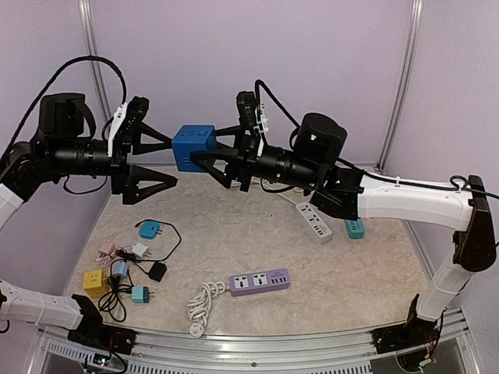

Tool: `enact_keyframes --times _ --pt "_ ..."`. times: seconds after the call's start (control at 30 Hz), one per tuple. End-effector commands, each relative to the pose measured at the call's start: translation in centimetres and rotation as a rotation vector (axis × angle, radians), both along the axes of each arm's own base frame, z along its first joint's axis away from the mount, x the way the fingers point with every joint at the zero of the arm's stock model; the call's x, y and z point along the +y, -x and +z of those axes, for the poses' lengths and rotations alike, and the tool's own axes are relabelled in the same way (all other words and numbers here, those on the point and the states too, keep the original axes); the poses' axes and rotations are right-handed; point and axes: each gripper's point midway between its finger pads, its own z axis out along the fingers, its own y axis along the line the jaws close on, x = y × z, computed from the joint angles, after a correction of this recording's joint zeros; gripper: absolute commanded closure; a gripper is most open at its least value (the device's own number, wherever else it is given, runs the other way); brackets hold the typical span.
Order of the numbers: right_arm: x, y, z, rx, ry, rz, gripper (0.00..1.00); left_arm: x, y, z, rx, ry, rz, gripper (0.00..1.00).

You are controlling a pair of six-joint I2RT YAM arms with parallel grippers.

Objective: Insert the plug
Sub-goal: Adjust the plug.

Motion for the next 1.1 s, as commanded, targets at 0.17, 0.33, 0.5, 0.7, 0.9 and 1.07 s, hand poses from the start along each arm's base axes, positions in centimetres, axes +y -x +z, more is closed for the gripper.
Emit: enact_keyframes --times 0.17,0.33,0.5,0.7,0.9,1.07 --pt "-0.1 3.9 3.0 -0.038 -0.092 0.165 1.00 -1.4 1.7 2.3 0.068 0.118 -0.085 0.16" --pt "0.2 4.3 2.9 -0.048 -0.083 0.190 1.00 -1.6 1.4 2.9 0.057 0.128 -0.086 0.22" --pt "0.3 4.8 3.1 -0.062 -0.084 0.220 1.00 -2.1 2.0 2.2 0.072 0.104 -0.130 0.31" --pt "0.3 4.8 3.0 -0.066 -0.079 0.218 1.00 -2.6 2.8 2.3 0.054 0.079 -0.174 0.67" --pt "0.5 4.5 2.3 -0.061 -0.040 0.200 1.00 -2.3 2.3 2.4 0.025 0.067 -0.135 1.00" --pt "0.3 3.0 0.5 -0.081 0.164 0.087 0.01 -1.5 1.2 1.5 -0.026 -0.003 -0.064 1.00"
